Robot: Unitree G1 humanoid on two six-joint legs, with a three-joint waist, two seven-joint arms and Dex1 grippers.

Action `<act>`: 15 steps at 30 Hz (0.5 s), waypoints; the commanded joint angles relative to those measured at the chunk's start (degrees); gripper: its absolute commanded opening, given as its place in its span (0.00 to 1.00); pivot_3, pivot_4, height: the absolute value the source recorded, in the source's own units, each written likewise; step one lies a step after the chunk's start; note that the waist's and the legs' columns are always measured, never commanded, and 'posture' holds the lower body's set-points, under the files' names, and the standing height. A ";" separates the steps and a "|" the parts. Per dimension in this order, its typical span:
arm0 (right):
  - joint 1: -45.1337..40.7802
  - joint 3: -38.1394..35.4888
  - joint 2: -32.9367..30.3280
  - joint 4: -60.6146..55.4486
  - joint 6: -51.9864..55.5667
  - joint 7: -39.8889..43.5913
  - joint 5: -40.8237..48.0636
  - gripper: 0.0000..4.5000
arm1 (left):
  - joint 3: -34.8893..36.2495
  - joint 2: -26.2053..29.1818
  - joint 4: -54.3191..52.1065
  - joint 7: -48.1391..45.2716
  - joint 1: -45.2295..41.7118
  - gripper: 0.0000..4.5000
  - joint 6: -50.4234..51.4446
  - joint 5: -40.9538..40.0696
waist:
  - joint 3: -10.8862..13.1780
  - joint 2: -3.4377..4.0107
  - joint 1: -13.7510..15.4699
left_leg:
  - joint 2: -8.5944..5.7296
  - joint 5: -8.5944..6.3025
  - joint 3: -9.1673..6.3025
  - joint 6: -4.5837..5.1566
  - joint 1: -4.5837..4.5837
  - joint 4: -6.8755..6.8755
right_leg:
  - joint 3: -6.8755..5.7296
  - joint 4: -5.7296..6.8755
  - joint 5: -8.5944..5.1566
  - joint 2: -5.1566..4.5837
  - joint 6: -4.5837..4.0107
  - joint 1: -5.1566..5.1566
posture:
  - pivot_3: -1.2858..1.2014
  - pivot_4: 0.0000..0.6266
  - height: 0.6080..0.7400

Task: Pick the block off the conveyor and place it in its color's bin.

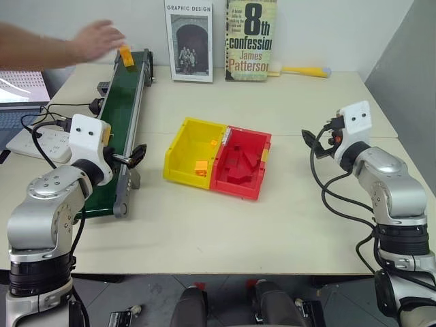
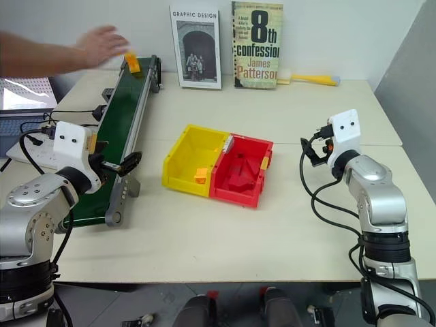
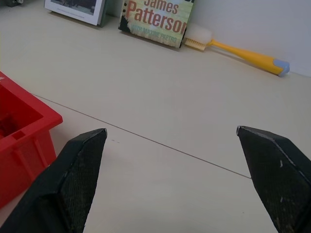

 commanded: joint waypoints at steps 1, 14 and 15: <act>-1.39 -0.05 -0.31 -1.02 -1.55 0.49 -0.29 1.00 | 2.78 1.04 -2.54 0.30 -0.14 1.00 -1.44 0.26 | 0.00 0.00 0.00 | 0.00 0.00 0.00 0.00 0.00 0.00 | 0.00 0.00 0.00 0.00 0.00 0.00 | 0.52 0.24 1.00; -9.15 1.88 -2.71 -1.90 -1.05 20.91 11.82 1.00 | 13.21 -5.91 3.57 16.15 -5.57 1.00 -4.53 3.46 | 0.00 0.00 0.03 | 0.01 0.00 -0.03 0.01 0.01 0.02 | -0.04 0.01 0.00 0.00 0.00 0.01 | 0.52 0.24 1.00; -9.84 2.41 -3.20 -2.76 0.38 23.55 13.85 1.00 | 13.35 -6.93 4.07 17.29 -6.21 1.00 -4.75 3.44 | 0.00 0.00 0.05 | -0.01 0.00 -0.03 0.01 0.01 0.01 | -0.03 0.00 0.00 -0.01 0.00 0.01 | 0.52 0.24 1.00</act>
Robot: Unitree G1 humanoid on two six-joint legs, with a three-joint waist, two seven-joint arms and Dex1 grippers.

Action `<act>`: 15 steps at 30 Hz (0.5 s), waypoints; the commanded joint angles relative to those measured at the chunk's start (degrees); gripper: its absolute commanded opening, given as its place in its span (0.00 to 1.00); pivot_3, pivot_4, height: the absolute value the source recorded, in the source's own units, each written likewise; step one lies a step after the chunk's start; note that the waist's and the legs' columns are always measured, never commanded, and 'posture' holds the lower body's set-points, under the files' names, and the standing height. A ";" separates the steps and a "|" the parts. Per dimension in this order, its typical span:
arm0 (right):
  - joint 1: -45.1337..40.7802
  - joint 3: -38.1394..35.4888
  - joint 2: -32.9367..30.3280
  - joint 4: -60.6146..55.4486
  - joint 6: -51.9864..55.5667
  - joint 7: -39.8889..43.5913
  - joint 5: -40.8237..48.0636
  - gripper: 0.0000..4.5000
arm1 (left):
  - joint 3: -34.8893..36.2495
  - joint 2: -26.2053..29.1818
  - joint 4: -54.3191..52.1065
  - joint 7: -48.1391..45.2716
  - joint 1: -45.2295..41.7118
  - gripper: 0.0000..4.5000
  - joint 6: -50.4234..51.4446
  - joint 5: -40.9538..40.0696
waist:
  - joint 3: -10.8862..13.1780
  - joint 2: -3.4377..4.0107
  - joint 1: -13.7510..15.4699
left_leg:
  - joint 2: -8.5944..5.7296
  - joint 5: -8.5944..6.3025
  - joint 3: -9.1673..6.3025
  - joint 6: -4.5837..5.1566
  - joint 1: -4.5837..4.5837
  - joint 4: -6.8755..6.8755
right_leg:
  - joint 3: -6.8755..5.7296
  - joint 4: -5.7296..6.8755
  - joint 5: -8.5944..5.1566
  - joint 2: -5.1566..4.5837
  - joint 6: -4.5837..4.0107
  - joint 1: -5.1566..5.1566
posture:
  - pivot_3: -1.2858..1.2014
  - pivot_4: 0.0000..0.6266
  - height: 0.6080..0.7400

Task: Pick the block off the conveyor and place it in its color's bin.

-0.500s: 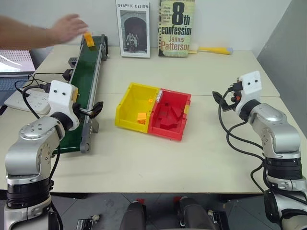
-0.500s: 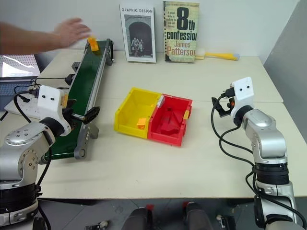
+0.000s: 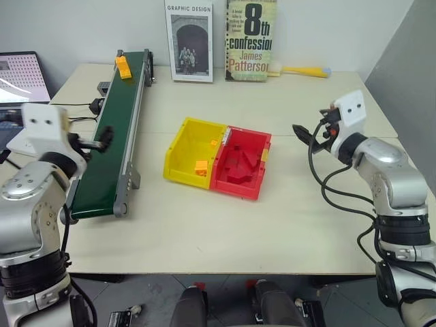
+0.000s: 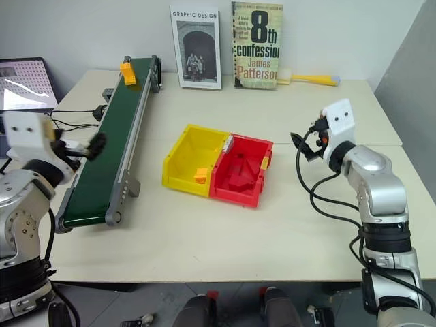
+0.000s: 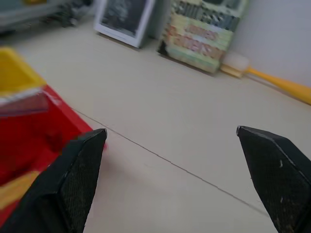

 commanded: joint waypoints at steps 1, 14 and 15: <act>-3.84 1.53 -2.21 -5.75 3.72 11.90 9.16 1.00 | 1.62 -3.34 1.14 5.54 -2.64 1.00 -2.21 1.20 | 0.00 0.00 0.04 | 0.00 0.00 -0.02 0.00 -0.01 0.00 | -0.02 -0.01 0.00 -0.01 0.00 0.00 | 0.52 0.24 1.00; -6.59 3.37 -3.42 -10.28 10.14 18.16 18.08 1.00 | -0.88 -7.88 4.37 7.94 -5.59 1.00 -3.24 1.35 | -0.03 -0.06 0.14 | 0.00 0.00 -0.10 0.00 -0.02 0.05 | -0.10 0.05 0.01 -0.05 -0.01 0.03 | 0.52 0.24 1.00; -6.51 3.34 -3.62 -10.46 10.14 18.28 18.21 1.00 | -1.23 -7.90 4.80 7.84 -5.88 1.00 -3.06 1.43 | -0.03 -0.06 0.15 | 0.00 0.00 -0.09 0.00 -0.02 0.05 | -0.09 0.05 0.01 -0.05 -0.01 0.03 | 0.52 0.24 1.00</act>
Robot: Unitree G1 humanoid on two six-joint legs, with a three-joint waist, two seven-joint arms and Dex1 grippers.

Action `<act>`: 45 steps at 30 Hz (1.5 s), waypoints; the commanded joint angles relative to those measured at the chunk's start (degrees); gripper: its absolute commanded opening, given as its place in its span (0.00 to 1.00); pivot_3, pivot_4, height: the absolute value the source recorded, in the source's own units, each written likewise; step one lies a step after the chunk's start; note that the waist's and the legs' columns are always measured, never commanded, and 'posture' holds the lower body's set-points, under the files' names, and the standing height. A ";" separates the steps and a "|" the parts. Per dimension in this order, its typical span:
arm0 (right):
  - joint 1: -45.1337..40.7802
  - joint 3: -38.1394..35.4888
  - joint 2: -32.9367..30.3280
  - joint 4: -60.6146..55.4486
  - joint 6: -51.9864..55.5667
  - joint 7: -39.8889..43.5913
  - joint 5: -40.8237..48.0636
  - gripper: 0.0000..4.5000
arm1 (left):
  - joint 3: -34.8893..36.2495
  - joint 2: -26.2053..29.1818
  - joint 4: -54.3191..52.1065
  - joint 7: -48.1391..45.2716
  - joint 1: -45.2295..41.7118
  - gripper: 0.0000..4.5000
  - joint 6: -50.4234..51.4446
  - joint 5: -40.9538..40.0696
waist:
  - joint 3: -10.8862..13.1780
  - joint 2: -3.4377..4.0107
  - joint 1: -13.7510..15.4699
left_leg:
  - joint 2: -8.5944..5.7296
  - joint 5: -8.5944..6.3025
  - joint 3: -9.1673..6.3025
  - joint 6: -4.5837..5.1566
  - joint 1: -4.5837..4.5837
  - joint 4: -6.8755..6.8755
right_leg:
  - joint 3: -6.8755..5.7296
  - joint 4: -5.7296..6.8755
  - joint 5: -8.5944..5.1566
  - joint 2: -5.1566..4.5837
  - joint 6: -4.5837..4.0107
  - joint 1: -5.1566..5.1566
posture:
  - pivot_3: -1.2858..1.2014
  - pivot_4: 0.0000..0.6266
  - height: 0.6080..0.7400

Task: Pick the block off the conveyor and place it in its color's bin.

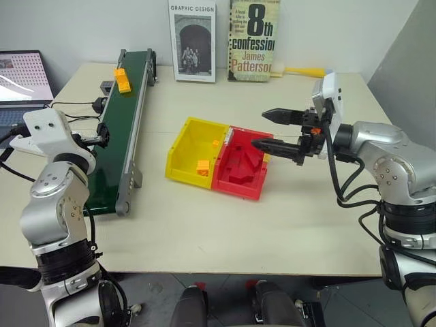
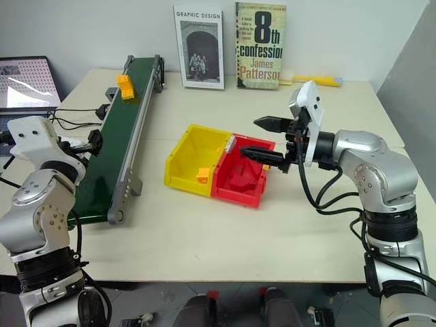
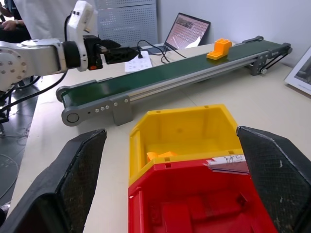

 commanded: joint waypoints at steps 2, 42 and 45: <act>-1.32 -0.83 -1.25 -2.87 -0.07 0.52 1.49 1.00 | -1.18 0.61 0.89 0.02 -2.13 1.00 -0.92 0.36 | 0.00 0.00 0.00 | 0.00 0.00 0.00 0.00 -0.01 0.00 | -0.01 -0.02 0.00 -0.01 0.00 0.00 | 0.52 0.24 1.00; -0.19 -1.97 -3.59 -5.82 1.33 -3.43 4.18 1.00 | -1.97 -0.58 10.93 3.87 -7.05 0.81 -2.31 1.43 | 0.00 0.00 0.01 | 0.00 0.00 0.00 -0.01 -0.01 0.00 | -0.01 0.00 0.00 -0.01 0.00 -0.01 | 0.52 0.24 1.00; -0.21 -1.94 -3.59 -5.81 1.40 -3.43 4.24 1.00 | -1.09 -0.94 10.94 4.91 -6.89 0.68 -0.67 0.76 | 0.00 0.00 0.01 | 0.00 0.00 -0.01 -0.01 -0.01 0.00 | -0.01 0.01 0.00 -0.01 0.00 -0.01 | 0.52 0.24 1.00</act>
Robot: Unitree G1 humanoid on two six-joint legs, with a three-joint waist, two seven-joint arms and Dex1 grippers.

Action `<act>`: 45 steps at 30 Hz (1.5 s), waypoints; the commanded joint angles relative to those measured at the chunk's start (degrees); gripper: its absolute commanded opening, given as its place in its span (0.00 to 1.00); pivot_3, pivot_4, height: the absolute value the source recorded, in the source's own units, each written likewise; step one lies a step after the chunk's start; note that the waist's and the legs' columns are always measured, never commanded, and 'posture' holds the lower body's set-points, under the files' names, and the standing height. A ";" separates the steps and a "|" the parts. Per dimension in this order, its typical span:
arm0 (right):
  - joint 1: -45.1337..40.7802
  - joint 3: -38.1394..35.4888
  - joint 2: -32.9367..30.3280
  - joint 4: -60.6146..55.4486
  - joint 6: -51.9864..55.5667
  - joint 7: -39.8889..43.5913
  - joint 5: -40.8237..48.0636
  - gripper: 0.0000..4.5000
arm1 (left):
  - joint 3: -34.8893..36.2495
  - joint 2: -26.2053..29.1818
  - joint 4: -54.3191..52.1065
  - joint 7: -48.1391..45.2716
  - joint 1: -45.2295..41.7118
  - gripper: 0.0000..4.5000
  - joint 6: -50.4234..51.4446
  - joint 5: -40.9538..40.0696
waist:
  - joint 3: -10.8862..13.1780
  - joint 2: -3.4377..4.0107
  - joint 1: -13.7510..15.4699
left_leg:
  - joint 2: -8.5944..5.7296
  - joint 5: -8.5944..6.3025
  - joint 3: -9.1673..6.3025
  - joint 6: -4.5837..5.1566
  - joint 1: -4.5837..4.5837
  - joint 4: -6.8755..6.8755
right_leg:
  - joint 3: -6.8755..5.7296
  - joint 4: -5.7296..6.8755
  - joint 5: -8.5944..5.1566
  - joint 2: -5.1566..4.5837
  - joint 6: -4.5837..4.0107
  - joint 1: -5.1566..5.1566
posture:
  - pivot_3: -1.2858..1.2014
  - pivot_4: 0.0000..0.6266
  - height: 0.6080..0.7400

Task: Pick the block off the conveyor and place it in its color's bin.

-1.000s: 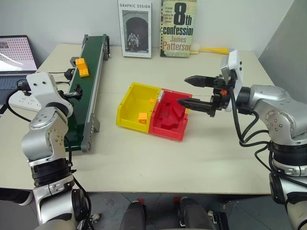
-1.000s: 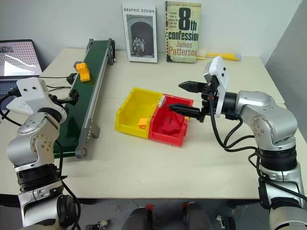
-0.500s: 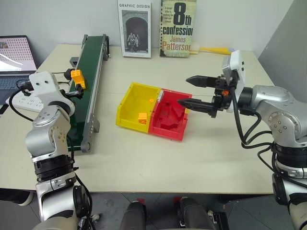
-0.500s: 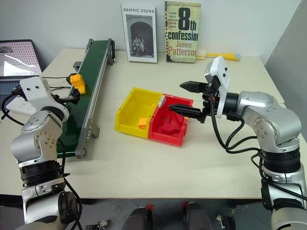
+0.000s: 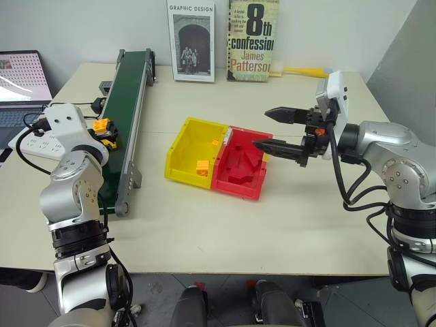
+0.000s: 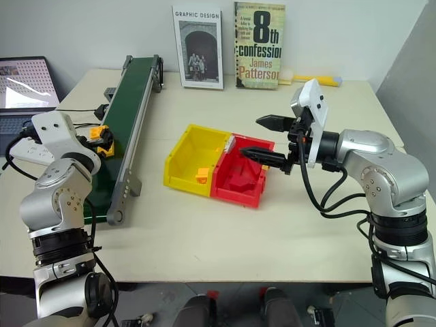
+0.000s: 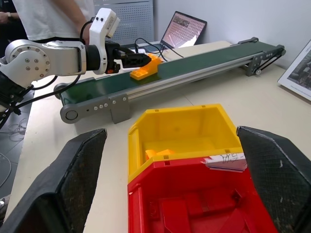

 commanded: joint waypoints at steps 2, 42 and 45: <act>-1.00 -1.70 -0.88 -2.13 -0.09 0.04 1.38 1.00 | 2.94 -0.59 -0.89 1.95 -0.33 0.60 3.01 -1.56 | 0.00 0.00 0.00 | 0.00 0.00 0.01 0.00 0.00 0.00 | 0.00 0.00 0.00 0.00 0.00 0.00 | 0.52 0.24 1.00; 3.26 -3.22 -16.41 -16.34 8.54 -3.29 0.28 1.00 | -36.39 12.73 18.02 -60.37 -21.83 0.91 -10.70 4.06 | 0.04 0.05 -0.11 | -0.05 0.00 0.01 0.03 -0.11 0.01 | 0.02 -0.14 -0.02 0.10 0.00 -0.04 | 0.52 0.24 1.00; 2.80 -2.58 -15.90 -13.52 7.39 -2.95 -0.28 1.00 | -35.11 17.05 14.78 -63.66 -20.48 1.00 -12.94 4.18 | 0.04 0.06 -0.42 | -0.03 -0.01 0.04 0.03 -0.07 0.00 | 0.05 -0.10 -0.02 0.12 0.00 -0.05 | 0.52 0.24 1.00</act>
